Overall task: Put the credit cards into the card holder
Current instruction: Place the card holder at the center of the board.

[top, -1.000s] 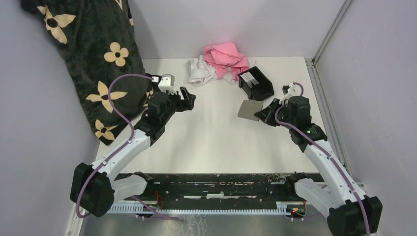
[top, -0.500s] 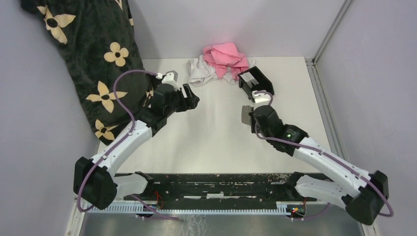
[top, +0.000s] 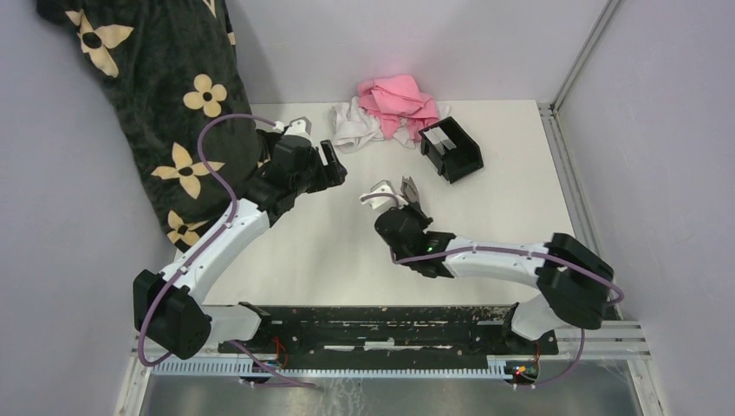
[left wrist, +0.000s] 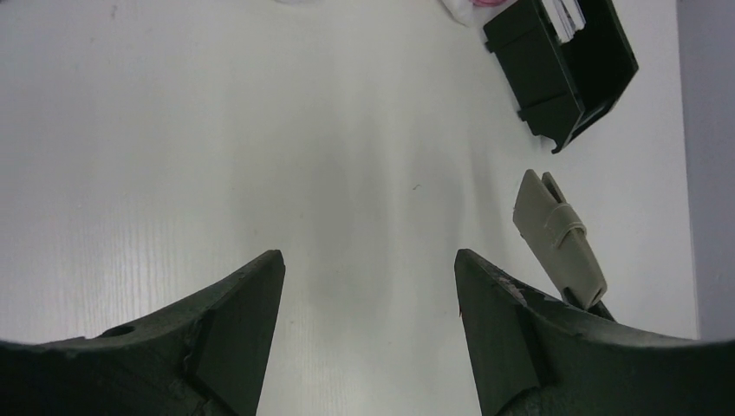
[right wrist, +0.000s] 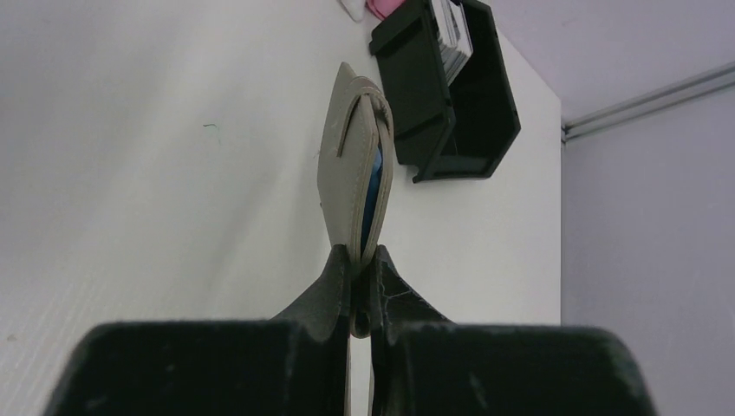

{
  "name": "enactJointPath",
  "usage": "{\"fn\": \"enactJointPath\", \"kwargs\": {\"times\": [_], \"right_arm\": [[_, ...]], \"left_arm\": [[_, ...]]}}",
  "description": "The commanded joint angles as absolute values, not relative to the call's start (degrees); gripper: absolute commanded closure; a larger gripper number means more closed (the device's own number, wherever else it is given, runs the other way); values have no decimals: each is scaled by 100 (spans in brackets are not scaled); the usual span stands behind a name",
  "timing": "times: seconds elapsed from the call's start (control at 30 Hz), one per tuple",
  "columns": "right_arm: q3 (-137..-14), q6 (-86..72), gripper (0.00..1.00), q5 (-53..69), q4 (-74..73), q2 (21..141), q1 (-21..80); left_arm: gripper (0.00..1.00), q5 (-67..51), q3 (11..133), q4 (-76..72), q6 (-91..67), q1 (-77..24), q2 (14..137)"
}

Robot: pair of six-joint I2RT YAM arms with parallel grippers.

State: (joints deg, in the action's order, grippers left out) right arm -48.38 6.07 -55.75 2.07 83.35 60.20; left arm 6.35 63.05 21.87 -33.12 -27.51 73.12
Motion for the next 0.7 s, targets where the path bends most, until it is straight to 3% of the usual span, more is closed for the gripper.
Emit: {"fn": "enactJointPath", "kwargs": {"times": [0.0,0.3,0.43,0.67], "right_arm": [[-4987,1624,99,-6234,1585,8976,6293],[-5010,1854,91,-6515,2018,10072,6730],[-5012,1599,81,-6663,1842,10429,6926],[-4966,607,51,-6753,1059,10604,7231]], "left_arm": [[21,1038,6454,2363,-3519,-2778,7297],[20,1246,6499,2459,-3502,-2768,7192],[20,1248,6416,2448,-3547,-2762,7147],[20,1210,6252,2417,-3603,-2766,7085]]}}
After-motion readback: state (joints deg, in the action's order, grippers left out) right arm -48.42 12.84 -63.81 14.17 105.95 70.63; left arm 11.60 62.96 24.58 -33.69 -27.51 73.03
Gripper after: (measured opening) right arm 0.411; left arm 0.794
